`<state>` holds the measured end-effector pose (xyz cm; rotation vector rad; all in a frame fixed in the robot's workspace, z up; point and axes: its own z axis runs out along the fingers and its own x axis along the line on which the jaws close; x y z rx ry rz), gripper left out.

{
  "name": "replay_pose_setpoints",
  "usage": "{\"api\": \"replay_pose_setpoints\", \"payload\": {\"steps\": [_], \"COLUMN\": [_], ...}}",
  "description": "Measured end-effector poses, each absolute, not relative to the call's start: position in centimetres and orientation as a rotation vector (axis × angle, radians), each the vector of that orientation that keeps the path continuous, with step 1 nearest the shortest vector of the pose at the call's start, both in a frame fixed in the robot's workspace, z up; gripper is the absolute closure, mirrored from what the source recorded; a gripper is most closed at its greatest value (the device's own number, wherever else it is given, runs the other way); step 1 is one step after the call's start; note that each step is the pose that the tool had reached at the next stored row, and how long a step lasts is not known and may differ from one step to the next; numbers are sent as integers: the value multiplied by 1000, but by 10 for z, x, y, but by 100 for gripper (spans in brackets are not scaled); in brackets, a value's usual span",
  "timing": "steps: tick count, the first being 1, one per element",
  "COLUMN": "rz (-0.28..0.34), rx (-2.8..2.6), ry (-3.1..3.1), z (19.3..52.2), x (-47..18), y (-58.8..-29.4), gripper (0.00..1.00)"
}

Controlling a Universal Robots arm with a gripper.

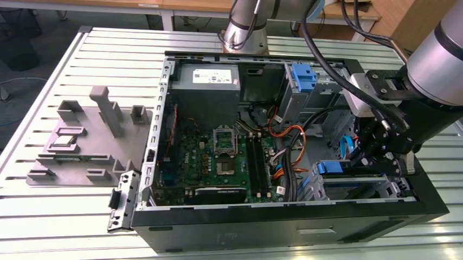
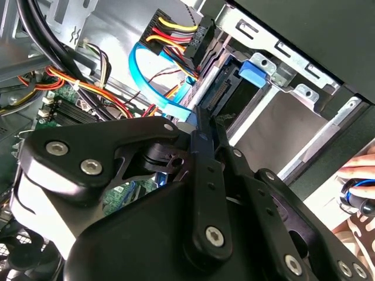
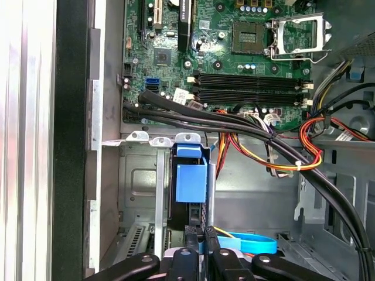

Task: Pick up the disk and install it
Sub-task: 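Insert the first disk wire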

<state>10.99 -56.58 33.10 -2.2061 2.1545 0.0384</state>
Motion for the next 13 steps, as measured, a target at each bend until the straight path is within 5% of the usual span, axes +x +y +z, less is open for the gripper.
{"api": "replay_pose_setpoints", "payload": {"steps": [13], "rz": [39], "rx": [-2206], "ry": [2154], "z": [330], "x": [110], "y": [-566], "gripper": [83]}}
